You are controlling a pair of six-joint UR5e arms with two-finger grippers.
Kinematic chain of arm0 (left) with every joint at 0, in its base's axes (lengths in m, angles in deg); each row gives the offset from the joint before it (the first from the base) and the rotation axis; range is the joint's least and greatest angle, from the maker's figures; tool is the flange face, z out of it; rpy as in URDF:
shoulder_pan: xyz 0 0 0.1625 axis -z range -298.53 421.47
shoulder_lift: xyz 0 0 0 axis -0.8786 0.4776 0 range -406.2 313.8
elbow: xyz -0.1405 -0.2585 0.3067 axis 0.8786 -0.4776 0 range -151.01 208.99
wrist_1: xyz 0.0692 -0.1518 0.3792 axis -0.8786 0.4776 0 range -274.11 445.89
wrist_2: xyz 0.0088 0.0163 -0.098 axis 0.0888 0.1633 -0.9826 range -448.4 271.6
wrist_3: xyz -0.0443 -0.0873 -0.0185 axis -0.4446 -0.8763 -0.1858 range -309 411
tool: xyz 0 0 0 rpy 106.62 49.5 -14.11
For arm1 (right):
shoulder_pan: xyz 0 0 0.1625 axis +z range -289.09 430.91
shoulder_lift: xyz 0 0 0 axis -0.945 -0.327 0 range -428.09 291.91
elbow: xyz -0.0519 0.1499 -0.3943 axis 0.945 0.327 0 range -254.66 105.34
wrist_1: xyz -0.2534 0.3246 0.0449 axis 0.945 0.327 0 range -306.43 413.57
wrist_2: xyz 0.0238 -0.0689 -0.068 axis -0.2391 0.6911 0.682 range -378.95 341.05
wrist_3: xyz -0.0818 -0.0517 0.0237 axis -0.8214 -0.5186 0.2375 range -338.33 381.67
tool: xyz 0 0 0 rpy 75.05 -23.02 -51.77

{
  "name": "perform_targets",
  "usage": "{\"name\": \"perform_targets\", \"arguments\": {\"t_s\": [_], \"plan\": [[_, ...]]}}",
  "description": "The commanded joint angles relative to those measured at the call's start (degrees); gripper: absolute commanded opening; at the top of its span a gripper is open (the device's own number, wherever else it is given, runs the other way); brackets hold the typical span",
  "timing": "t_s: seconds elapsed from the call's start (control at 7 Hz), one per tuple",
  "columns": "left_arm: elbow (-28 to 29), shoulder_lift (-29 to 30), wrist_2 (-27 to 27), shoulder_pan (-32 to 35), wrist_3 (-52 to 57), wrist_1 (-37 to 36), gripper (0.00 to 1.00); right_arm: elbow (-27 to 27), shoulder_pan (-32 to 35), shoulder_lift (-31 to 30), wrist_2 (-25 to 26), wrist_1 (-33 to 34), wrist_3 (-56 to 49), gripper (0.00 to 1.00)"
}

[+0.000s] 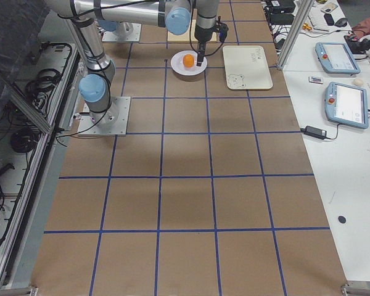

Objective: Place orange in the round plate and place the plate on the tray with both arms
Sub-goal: 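Raise the left gripper away while the right gripper moves toward the plate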

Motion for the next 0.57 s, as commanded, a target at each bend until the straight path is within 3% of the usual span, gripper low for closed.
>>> {"name": "perform_targets", "arguments": {"t_s": [0.0,0.14,0.29,0.43], "plan": [[0.4,-6.0,2.6,-0.9,0.9,3.4,1.00,-0.3,-0.3,4.6,-7.3,5.1,-0.6,1.00],[-0.7,-6.3,2.4,-0.8,0.9,2.6,1.00,-1.3,-0.4,7.2,-13.1,6.8,-1.3,1.00],[-1.2,-7.0,2.5,-0.9,1.1,2.0,1.00,-3.8,-0.3,8.9,-14.0,10.6,-1.3,1.00],[-1.4,-7.0,2.7,-0.6,1.1,2.0,1.00,-8.6,-0.3,10.8,-16.8,19.5,-1.3,1.00]]}}
